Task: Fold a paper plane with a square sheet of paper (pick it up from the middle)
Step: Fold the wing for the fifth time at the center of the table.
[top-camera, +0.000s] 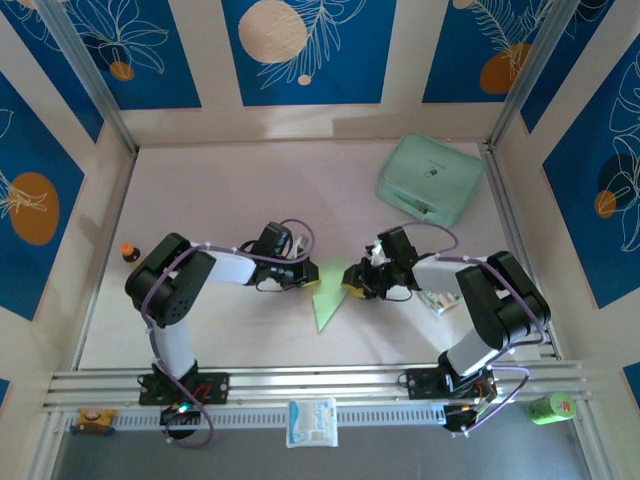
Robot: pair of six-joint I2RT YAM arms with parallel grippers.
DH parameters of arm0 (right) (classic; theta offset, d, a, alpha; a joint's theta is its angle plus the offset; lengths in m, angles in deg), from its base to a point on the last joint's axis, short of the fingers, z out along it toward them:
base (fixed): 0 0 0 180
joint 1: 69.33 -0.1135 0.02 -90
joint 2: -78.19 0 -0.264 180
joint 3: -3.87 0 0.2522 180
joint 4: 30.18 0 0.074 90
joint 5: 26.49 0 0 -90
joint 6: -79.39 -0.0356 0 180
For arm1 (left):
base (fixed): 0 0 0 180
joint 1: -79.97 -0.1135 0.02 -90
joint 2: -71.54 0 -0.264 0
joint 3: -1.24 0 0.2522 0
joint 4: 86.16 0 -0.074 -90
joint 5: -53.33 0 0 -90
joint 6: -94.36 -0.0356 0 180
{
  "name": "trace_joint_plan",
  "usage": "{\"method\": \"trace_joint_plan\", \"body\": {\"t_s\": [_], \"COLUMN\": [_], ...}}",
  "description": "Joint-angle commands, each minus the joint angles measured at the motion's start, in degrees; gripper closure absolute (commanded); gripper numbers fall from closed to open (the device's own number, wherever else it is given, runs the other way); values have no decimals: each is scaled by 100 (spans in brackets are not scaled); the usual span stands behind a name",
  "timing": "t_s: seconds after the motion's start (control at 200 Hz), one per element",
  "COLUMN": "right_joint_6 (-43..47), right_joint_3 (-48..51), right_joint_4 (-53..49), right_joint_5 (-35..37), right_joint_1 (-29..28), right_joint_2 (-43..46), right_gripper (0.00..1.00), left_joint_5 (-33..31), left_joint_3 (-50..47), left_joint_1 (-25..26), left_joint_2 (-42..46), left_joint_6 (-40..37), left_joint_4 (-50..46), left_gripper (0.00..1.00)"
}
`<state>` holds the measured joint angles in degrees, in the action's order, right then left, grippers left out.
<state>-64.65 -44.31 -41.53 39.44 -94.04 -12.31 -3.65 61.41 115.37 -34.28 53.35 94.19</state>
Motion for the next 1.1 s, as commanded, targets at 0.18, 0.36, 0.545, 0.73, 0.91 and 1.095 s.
{"method": "trace_joint_plan", "body": {"t_s": [0.18,0.36,0.545,0.73,0.91,1.095], "right_joint_6": [255,354,415,489,505,612], "right_joint_3": [-220,-258,-357,-418,-406,-495], "right_joint_4": [207,416,503,500,514,519], "right_joint_5": [-471,-765,-919,-976,-954,-1054], "right_joint_1": [106,207,238,255,273,309], "right_joint_2": [-140,-337,-503,-661,-706,-809], "right_gripper": [68,68,70,73,74,78], "left_joint_5": [34,54,52,47,42,62], "left_joint_3": [-106,-97,-115,-106,-108,-115], "left_joint_1": [55,55,48,55,53,55], "left_joint_2": [62,62,79,80,98,97], "left_joint_6": [-109,-105,-108,-109,-121,-132], "left_joint_4": [-233,-228,-227,-242,-259,-267], "left_gripper": [97,97,97,96,96,96]}}
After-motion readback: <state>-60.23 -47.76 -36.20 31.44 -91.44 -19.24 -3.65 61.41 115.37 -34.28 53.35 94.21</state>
